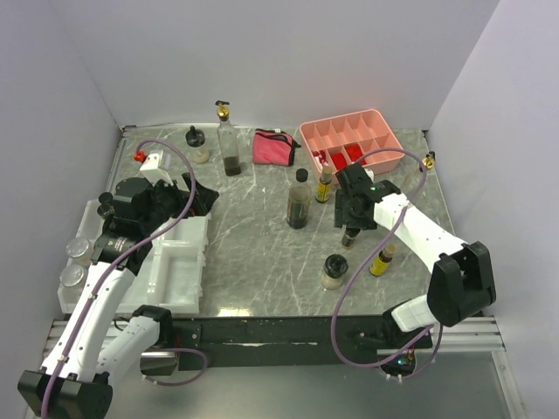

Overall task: Organize the condiment bottles
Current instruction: Pick up the bottle from the center of the board, then place the bottle at the center of the board.

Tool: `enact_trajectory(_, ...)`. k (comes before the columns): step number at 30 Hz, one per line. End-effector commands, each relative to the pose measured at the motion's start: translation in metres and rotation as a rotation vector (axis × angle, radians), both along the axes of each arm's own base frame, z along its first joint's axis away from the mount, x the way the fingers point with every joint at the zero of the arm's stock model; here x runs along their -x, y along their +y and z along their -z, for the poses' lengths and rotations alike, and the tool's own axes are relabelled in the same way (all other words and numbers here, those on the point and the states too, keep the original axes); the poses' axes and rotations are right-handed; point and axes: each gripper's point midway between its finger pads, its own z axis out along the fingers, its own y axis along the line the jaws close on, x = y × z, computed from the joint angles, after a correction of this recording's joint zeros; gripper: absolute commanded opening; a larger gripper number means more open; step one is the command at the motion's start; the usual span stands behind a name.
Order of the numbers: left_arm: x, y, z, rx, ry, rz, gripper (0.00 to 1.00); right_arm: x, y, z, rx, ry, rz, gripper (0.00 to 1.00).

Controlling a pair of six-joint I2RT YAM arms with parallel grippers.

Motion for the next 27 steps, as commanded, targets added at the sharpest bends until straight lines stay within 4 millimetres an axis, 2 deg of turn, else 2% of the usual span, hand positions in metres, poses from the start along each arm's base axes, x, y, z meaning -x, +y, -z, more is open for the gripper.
enact_trajectory(1,-0.002,0.000,-0.004,-0.005,-0.024,-0.002,0.99,-0.011,0.001,0.005,-0.003,-0.021,0.006,0.67)
enact_trajectory(3,-0.002,0.000,-0.005,-0.002,-0.026,-0.001,0.99,-0.012,0.002,0.003,-0.008,-0.030,0.004,0.60)
enact_trajectory(7,-0.002,0.001,-0.006,-0.003,-0.029,-0.007,1.00,-0.012,0.000,-0.010,-0.015,-0.064,0.017,0.41)
enact_trajectory(10,-0.002,0.003,-0.006,-0.010,-0.031,-0.019,1.00,-0.013,0.002,-0.027,-0.034,-0.100,0.016,0.36)
enact_trajectory(14,-0.002,0.009,-0.011,-0.011,-0.049,-0.050,0.99,-0.005,0.018,-0.052,-0.056,-0.146,-0.016,0.34)
enact_trajectory(15,-0.001,0.010,-0.012,-0.012,-0.056,-0.057,0.99,-0.001,0.034,-0.062,-0.074,-0.167,-0.050,0.34)
enact_trajectory(17,-0.001,0.015,-0.016,-0.013,-0.071,-0.088,0.99,0.006,0.048,-0.070,-0.078,-0.180,-0.077,0.33)
enact_trajectory(18,-0.001,0.018,-0.017,-0.017,-0.077,-0.101,0.99,0.011,0.065,-0.078,-0.099,-0.192,-0.110,0.33)
enact_trajectory(20,0.001,0.024,-0.022,-0.013,-0.091,-0.139,0.99,0.018,0.084,-0.081,-0.105,-0.192,-0.147,0.33)
enact_trajectory(21,0.000,0.031,-0.024,-0.020,-0.100,-0.180,0.99,0.019,0.096,-0.090,-0.130,-0.206,-0.156,0.33)
enact_trajectory(22,0.002,0.037,-0.028,-0.019,-0.116,-0.211,0.99,0.028,0.116,-0.089,-0.136,-0.200,-0.207,0.32)
enact_trajectory(24,0.004,0.048,-0.032,-0.015,-0.129,-0.274,0.99,0.032,0.139,-0.098,-0.171,-0.213,-0.243,0.32)
enact_trajectory(25,0.007,0.055,-0.037,-0.012,-0.150,-0.309,0.99,0.038,0.157,-0.095,-0.177,-0.205,-0.282,0.32)
enact_trajectory(27,0.010,0.063,-0.040,-0.005,-0.165,-0.354,0.99,0.041,0.178,-0.098,-0.205,-0.206,-0.310,0.32)
